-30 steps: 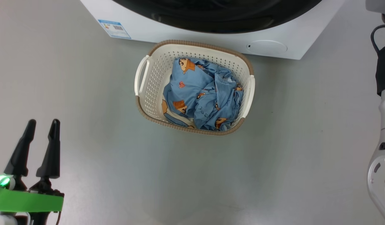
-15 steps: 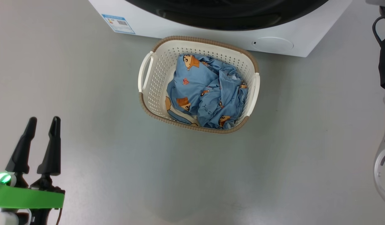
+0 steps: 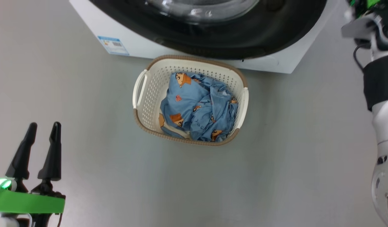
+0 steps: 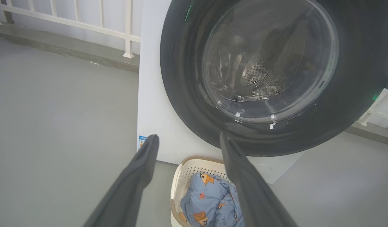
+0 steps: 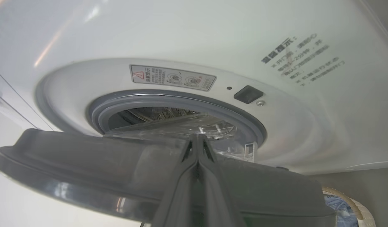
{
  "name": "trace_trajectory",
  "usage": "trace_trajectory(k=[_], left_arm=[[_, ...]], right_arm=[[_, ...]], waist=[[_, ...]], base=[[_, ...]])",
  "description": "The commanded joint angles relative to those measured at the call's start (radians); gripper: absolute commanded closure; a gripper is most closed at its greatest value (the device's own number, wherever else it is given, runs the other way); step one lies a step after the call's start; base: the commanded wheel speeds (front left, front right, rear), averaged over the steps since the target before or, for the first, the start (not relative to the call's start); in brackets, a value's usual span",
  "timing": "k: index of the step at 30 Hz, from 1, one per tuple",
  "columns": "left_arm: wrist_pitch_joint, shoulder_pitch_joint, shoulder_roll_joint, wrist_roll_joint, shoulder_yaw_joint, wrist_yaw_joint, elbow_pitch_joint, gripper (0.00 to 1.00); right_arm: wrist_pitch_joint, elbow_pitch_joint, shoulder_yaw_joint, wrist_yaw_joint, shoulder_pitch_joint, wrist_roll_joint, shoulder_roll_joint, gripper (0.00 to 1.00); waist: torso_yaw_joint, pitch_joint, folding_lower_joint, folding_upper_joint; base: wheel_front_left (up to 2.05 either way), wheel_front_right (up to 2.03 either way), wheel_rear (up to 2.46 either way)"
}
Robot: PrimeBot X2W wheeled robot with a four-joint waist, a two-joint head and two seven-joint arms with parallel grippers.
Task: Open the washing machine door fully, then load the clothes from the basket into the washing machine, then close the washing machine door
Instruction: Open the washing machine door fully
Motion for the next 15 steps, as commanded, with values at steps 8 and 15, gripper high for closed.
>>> trace_trajectory(k=[8, 15], left_arm=[[-0.006, 0.031, 0.036, 0.033, 0.041, 0.001, 0.001, 0.0], [-0.006, 0.061, 0.02, 0.059, 0.035, 0.001, 0.026, 0.0]], right_arm=[[0.085, -0.069, 0.147, 0.006, 0.133, 0.108, 0.045, 1.0], [0.127, -0.142, 0.171, 0.006, 0.252, 0.149, 0.045, 1.0]], waist=[[-0.042, -0.083, 0.0, 0.0], [-0.051, -0.161, 0.0, 0.0]], base=[[0.0, 0.0, 0.0], [0.0, 0.0, 0.0]])
